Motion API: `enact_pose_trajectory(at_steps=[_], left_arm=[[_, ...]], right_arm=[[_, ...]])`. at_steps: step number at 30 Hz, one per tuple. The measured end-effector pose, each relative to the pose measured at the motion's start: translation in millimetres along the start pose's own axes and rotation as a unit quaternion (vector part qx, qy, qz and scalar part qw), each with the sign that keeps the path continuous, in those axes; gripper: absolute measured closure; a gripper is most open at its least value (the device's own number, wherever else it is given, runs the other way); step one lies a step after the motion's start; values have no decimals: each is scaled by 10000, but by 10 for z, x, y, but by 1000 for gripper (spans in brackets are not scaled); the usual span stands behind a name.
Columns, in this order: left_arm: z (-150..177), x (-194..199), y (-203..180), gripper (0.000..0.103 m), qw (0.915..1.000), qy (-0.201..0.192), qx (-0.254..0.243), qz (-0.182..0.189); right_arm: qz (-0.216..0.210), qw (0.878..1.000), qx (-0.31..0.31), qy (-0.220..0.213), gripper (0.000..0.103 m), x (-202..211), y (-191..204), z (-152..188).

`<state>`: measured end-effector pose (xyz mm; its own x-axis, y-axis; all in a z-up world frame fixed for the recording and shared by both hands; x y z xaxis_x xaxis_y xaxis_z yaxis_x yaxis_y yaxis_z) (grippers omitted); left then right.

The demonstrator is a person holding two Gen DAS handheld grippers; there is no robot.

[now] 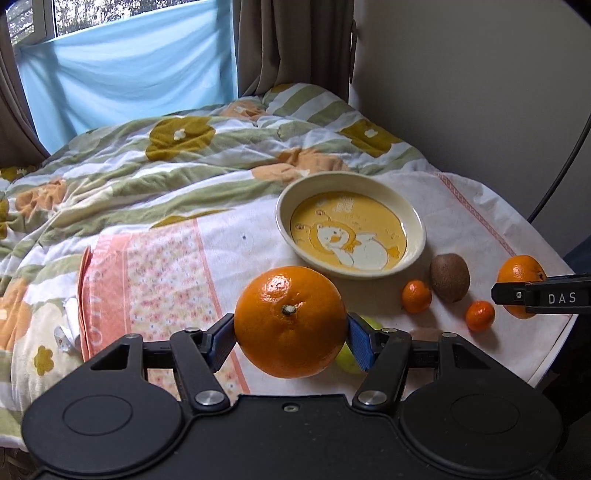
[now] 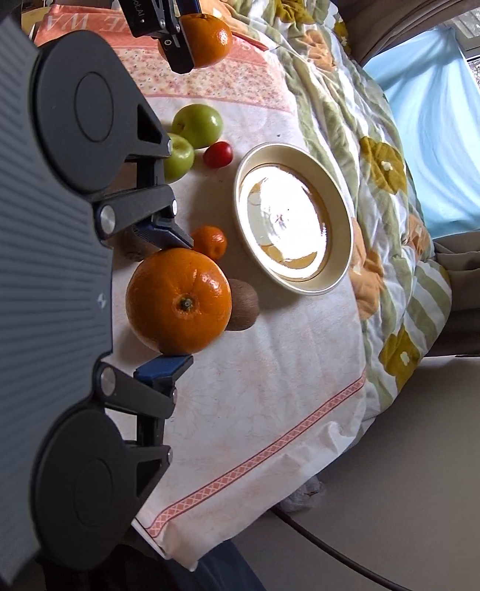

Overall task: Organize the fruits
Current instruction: 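Carry both oranges over the bowl and open the left tool while the right tool holds its orange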

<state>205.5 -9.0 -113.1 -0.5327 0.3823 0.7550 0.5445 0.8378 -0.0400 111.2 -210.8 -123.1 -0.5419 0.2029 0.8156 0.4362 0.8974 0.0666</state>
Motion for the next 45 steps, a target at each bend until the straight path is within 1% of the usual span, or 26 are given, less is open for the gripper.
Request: enact_pose_trajectory(at_steps=[6, 11, 17, 25, 29, 32, 37, 42, 44, 45], left_arm=[[-431, -50, -45, 36, 9996, -256, -93, -11], [-704, -254, -142, 36, 9996, -274, -100, -28], [-952, -680, -260, 36, 9999, -75, 22, -127], [-1145, -1443, -312, 36, 9989, 345, 122, -307], [-1133, -1737, -333, 36, 9975, 584, 106, -376], [-1107, -1884, -349, 36, 9965, 708, 91, -434], [-1091, -2037, -375, 36, 9948, 832, 10, -595], [-1076, -2125, -427, 35, 9944, 883, -102, -568], [-1094, -2111, -443, 33, 9951, 780, -165, -587], [-1111, -2074, -459, 24, 9954, 689, -257, -622]], right_arm=[[-244, 9994, 100, -229, 28, 38, 53, -467], [-449, 9977, 327, -390, 28, -73, 90, -868], [-791, 9939, 708, -302, 28, -472, 179, -1319], [-1113, 9876, 1106, -3, 28, -1165, 273, -1767], [-1238, 9845, 1217, 233, 28, -1508, 303, -1860], [-1297, 9825, 1301, 322, 28, -1701, 327, -1876], [-1450, 9785, 1394, 465, 28, -1878, 373, -1875], [-1526, 9777, 1345, 529, 28, -1929, 396, -1853], [-1531, 9778, 1327, 543, 28, -1938, 389, -1848], [-1528, 9779, 1322, 544, 28, -1940, 386, -1851]])
Point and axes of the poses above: each gripper's, at about its wrist camera, not at the fingertips, and x roughly against the way its jaws point, y to its left, z to its underside, the point moved 7 cm from there along -x, roughly the way its jaws point, and after that the axes turned 3 degrees about x, right-handed, at the moved point
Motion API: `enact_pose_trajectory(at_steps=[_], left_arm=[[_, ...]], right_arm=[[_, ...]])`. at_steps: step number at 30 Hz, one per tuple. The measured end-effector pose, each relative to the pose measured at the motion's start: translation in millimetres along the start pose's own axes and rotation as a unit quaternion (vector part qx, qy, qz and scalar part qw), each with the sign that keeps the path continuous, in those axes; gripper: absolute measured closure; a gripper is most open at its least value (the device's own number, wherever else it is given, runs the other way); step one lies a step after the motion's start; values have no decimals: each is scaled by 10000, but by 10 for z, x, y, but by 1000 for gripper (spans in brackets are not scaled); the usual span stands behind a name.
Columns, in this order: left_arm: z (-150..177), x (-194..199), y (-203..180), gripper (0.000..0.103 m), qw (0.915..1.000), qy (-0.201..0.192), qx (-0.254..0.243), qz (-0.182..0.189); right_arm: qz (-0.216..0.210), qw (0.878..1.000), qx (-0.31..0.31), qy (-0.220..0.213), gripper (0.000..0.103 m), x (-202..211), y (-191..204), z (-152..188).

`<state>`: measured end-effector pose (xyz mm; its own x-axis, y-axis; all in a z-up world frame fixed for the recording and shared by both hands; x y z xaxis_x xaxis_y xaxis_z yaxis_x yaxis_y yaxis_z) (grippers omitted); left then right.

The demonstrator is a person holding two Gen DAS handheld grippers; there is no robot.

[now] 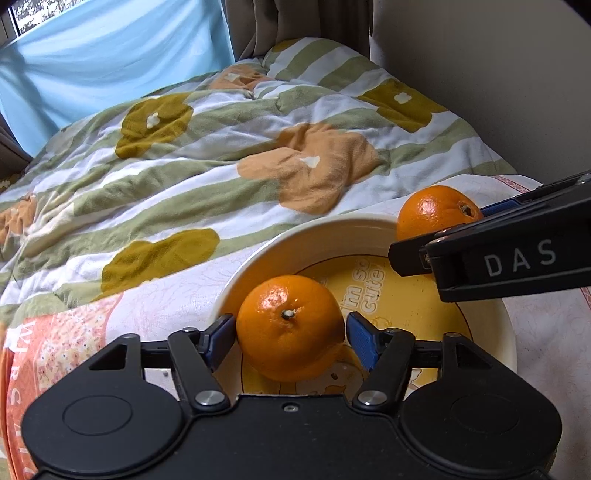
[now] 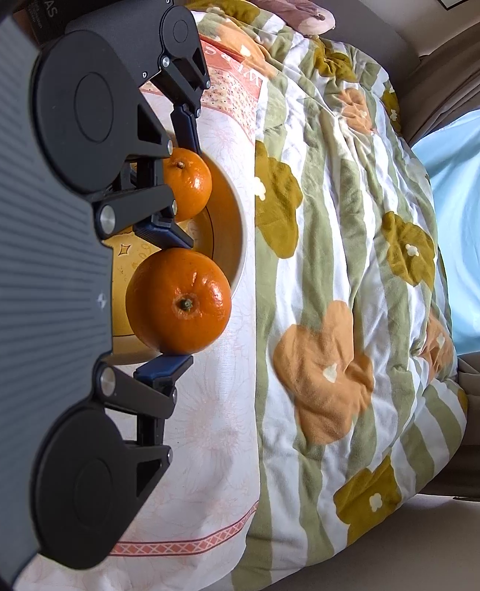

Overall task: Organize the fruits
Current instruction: 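Carry both oranges over the bowl and open the left tool while the right tool holds its orange, then lower the orange into the bowl and open the right tool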

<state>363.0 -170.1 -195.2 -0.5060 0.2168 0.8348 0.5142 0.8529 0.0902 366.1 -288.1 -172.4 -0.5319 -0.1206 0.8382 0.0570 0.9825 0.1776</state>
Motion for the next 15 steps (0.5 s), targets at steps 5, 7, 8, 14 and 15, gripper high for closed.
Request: enact_pose_trajectory(at_steps=[5, 7, 8, 14, 15], left_arm=[[-8, 161, -32, 6, 9995, -197, -227, -54], [59, 213, -22, 5, 9998, -153, -152, -9], [91, 240, -14, 5, 9998, -145, -103, 25], [338, 445, 56, 5, 9994, -140, 268, 174], [369, 475, 71, 6, 9992, -127, 322, 180]], right_arm=[[5, 10000, -24, -38, 28, 36, -21, -19], [-18, 10000, 22, -41, 28, 57, -8, -15], [-43, 10000, 68, -51, 28, 70, 6, -10], [-88, 9968, 788, -69, 28, 98, 162, 88], [-80, 9956, 936, -52, 28, 93, 191, 108]])
Point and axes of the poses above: each gripper's, at about its wrist camera, not at the fingertips, and x roughly against the way its jaws point, y to its left, z to its underside, the point moved 7 cm from there along -x, roughly the way its jaws point, and after that the axes turned 3 degrees about x, right-handed, at the moved point
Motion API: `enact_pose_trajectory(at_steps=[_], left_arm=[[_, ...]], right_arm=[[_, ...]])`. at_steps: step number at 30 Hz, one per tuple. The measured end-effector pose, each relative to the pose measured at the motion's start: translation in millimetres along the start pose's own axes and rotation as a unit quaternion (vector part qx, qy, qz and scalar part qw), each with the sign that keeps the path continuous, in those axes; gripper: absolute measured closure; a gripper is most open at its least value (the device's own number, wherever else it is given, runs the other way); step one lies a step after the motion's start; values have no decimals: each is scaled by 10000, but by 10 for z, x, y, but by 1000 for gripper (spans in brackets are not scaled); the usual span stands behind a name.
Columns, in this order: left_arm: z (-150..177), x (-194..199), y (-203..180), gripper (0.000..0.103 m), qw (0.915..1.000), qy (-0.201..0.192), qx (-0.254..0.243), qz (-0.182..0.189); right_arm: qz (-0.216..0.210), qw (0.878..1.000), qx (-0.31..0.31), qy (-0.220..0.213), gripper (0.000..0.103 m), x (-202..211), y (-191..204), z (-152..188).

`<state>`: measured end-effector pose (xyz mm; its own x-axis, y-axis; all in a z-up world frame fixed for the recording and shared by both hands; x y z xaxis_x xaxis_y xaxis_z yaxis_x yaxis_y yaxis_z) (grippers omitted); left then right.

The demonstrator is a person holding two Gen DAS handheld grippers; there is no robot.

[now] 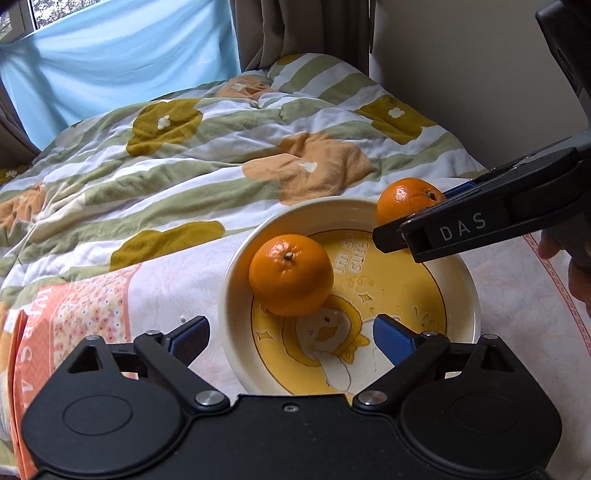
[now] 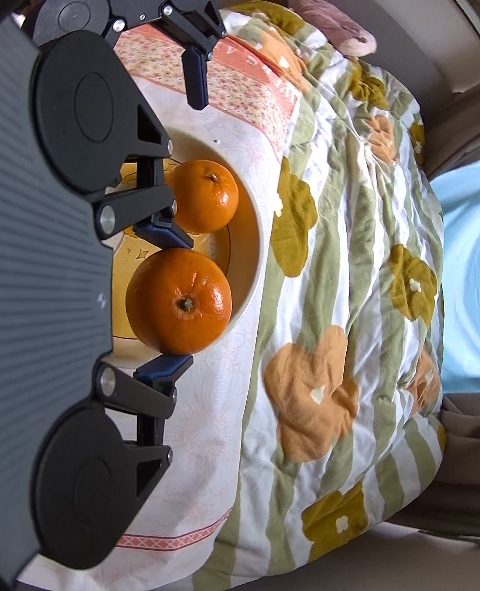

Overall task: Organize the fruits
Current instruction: 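Lower the orange into the bowl and open the right tool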

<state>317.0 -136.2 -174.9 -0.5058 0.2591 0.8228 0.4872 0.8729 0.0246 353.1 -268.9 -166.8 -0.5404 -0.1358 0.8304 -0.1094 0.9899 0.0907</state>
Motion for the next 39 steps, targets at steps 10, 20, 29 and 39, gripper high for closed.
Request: enact_pose_trajectory(at_steps=[10, 20, 29, 39], left_arm=[[89, 76, 113, 6, 9998, 44, 180, -91], [104, 63, 38, 6, 9998, 53, 130, -103], [102, 66, 48, 6, 9994, 88, 220, -237], [77, 325, 50, 6, 9991, -118, 196, -366]], right_arm=[[-62, 9967, 806, 33, 28, -198, 152, 44], [-252, 9952, 933, 138, 28, -336, 182, 57], [-356, 9909, 1289, -162, 0, -283, 226, 60], [-321, 9927, 1107, -347, 0, 1, 144, -17]])
Point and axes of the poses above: each gripper's, at about its wrist camera, not at the fingertips, and x roughly against the way its jaws point, y to its left, z to its underside, the point moved 7 cm from there along -x, roughly the way its jaws point, and after that the axes turned 3 degrees about x, right-handed, at the moved point
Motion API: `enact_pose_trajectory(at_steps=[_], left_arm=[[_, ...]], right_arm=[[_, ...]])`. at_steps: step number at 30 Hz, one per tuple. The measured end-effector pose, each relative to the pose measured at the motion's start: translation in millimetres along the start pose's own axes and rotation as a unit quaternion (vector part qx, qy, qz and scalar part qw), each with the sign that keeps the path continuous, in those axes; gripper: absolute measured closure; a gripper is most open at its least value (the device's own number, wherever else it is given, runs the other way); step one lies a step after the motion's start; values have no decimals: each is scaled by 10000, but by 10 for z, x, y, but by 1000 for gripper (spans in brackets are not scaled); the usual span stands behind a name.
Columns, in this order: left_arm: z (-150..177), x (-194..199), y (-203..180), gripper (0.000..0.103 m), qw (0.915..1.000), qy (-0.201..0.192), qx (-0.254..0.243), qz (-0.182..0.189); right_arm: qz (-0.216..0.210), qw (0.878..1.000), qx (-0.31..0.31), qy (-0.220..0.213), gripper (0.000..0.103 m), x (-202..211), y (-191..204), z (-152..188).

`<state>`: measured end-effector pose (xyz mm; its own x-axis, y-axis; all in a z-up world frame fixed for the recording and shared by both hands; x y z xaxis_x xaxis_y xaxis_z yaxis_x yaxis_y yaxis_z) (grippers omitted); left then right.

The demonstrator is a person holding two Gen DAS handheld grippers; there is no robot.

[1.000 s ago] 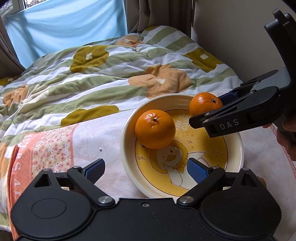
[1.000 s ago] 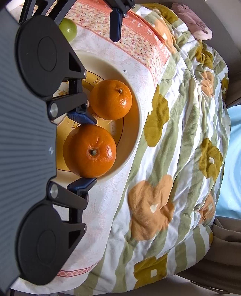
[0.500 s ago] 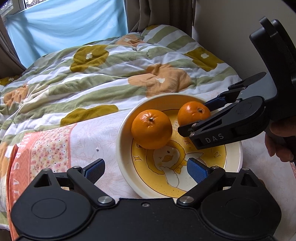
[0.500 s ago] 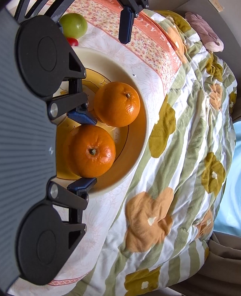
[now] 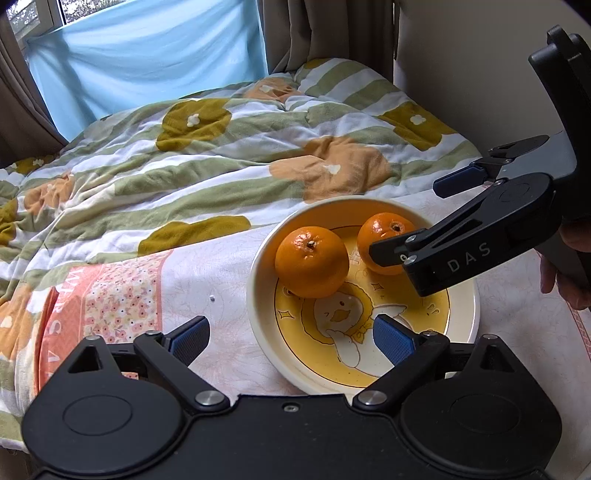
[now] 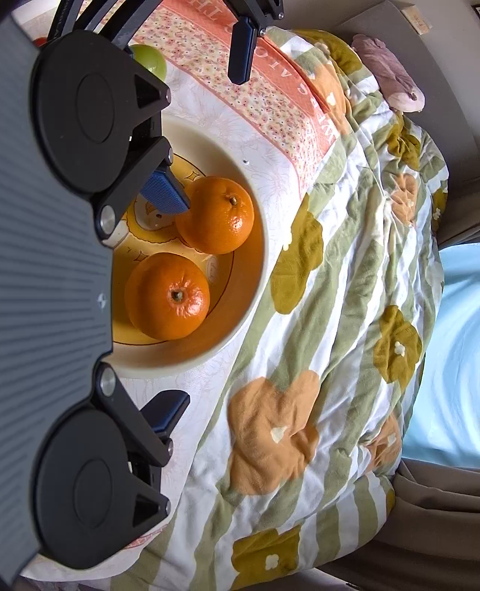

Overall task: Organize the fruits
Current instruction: 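Lower the orange into the bowl and open the right tool, then lift both tools away from the bowl, then grasp a green apple with the left tool while the right tool grasps a brown kiwi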

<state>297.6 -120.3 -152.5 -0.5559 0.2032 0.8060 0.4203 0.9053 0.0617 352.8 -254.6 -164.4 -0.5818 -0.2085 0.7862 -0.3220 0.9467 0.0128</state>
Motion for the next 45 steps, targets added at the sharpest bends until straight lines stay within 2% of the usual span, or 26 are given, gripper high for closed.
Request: enact_pose_trajectory(at_steps=[7, 12, 19, 26, 34, 41, 45], left_arm=[[-76, 470, 117, 6, 9989, -456, 99, 26], [-18, 827, 198, 6, 9973, -718, 122, 63], [288, 1219, 319, 6, 9955, -922, 195, 57], [650, 1486, 384, 6, 9945, -1010, 178, 217], [1014, 1460, 433, 6, 9954, -814, 193, 476], [1184, 1266, 420, 7, 9960, -556, 332, 615], [1231, 1053, 360, 11, 9964, -377, 377, 663]], right_arm=[[272, 9978, -467, -390, 0, 589, 16, -97], [498, 9937, -828, -574, 0, 1001, 124, -28], [881, 9858, -1194, -790, 0, 1508, 434, 233], [910, 9779, -1628, -945, 0, 1860, 839, 592], [966, 9743, -1797, -954, 0, 1964, 1164, 975], [776, 9785, -1759, -746, 0, 1786, 1353, 1279], [611, 9822, -1642, -682, 0, 1609, 1416, 1400]])
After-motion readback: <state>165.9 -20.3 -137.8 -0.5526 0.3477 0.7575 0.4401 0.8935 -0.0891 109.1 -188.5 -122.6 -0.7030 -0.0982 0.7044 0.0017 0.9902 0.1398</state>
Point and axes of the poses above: each gripper's, at about its wrist camera, not at the fingertips, and x roughly against the way its jaws point, y to its left, z to its underside, the point moved 7 cm from there along -x, roughly the way its jaws point, and after that the axes turned 3 degrees about x, right-handed, at the moved point
